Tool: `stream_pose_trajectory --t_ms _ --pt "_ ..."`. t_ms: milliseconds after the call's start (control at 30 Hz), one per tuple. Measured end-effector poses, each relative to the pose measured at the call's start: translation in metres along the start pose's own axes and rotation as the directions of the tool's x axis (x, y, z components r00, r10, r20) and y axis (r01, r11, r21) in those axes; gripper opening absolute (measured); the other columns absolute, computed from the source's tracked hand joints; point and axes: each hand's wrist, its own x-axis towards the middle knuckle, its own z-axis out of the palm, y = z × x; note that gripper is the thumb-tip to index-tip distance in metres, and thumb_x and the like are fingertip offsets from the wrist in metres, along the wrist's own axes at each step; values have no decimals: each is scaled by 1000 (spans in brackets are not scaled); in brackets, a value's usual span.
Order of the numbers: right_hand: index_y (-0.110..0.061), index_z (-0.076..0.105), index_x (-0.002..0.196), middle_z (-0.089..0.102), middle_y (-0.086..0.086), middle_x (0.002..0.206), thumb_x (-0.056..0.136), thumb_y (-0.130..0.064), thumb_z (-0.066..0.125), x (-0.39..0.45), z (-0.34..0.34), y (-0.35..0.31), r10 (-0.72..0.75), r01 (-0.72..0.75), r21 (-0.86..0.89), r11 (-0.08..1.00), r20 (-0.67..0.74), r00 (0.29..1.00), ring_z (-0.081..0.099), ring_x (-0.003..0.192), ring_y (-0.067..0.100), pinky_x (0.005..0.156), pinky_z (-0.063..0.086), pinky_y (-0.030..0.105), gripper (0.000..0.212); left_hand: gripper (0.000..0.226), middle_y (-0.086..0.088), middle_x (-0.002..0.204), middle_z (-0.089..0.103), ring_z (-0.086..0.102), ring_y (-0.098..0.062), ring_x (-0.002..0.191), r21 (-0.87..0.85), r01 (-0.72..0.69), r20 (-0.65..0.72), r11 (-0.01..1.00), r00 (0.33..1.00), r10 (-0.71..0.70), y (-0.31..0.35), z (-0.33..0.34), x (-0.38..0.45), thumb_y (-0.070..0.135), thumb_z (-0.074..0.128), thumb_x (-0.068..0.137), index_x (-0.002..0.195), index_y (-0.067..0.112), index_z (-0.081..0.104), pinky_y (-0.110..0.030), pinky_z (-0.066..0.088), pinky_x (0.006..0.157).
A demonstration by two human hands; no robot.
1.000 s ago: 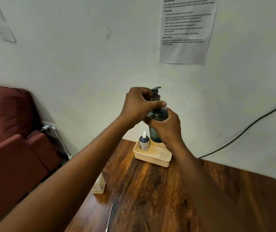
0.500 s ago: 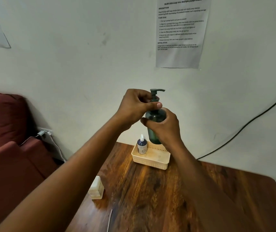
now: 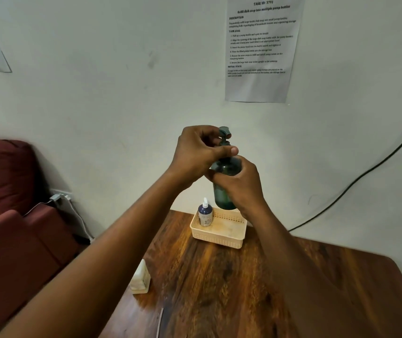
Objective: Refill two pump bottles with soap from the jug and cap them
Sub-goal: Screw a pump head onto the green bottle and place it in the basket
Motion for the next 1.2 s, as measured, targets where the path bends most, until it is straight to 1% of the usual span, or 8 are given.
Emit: stream_pose_trajectory --t_ms 333,567,667,833,933,1033,1100,1200 --pt "-26 63 121 68 -6 114 82 -34 82 -10 -8 -5 30 -44 122 992 118 993 63 103 15 90 56 36 44 50 -24 127 72 70 -32 122 -196 124 466 973 885 -19 14 -35 6 -15 60 95 144 -3 53 -41 56 106" --pt "-36 54 114 58 -26 100 84 -32 81 -10 -4 -12 -5 -2 74 997 98 995 59 89 3 68 41 12 41 89 -6 95 68 74 -26 100 -133 80 134 988 989 -62 12 -18 -2 7 92 75 152 21 49 -40 61 98" --pt "-32 58 117 61 -21 104 82 -34 82 -12 -6 -10 8 -17 94 995 99 995 60 95 6 71 45 16 43 89 -5 91 78 76 -28 106 -227 134 246 965 966 -77 10 -25 -1 -8 79 84 159 12 36 -41 57 104" --pt "-29 59 122 62 -15 108 82 -35 83 -12 -8 -10 18 -26 98 995 78 997 59 96 7 71 45 18 46 86 -19 131 72 70 -30 123 -263 173 440 949 897 -41 14 -35 -2 -10 61 97 166 15 15 -42 51 112" --pt "-28 60 122 64 -12 112 82 -35 83 -11 -6 -12 -3 -1 72 997 61 998 60 95 5 72 46 17 46 83 -10 126 72 73 -22 115 -153 108 303 982 951 -58 17 -31 -1 14 84 84 155 20 40 -43 57 105" --pt "-32 57 116 60 -21 102 83 -32 82 -10 -5 -15 -14 11 53 999 51 999 58 90 1 69 42 14 41 47 -1 90 70 71 -14 83 3 30 86 1000 996 -30 17 -21 -4 31 94 72 106 14 68 -36 63 84" --pt "-34 55 113 57 -25 98 84 -32 82 -10 -5 -15 -12 9 49 999 53 999 58 88 2 69 42 14 39 27 1 82 74 74 -12 78 20 2 95 1000 995 -4 17 -18 -6 22 91 79 93 8 72 -31 61 79" --pt "-35 59 106 61 -22 100 83 -33 82 -9 -7 -12 9 -14 75 997 68 998 61 92 7 70 46 18 33 22 -9 108 80 77 -19 104 -62 59 256 996 966 -41 17 -27 0 2 76 91 113 0 75 -37 60 99"
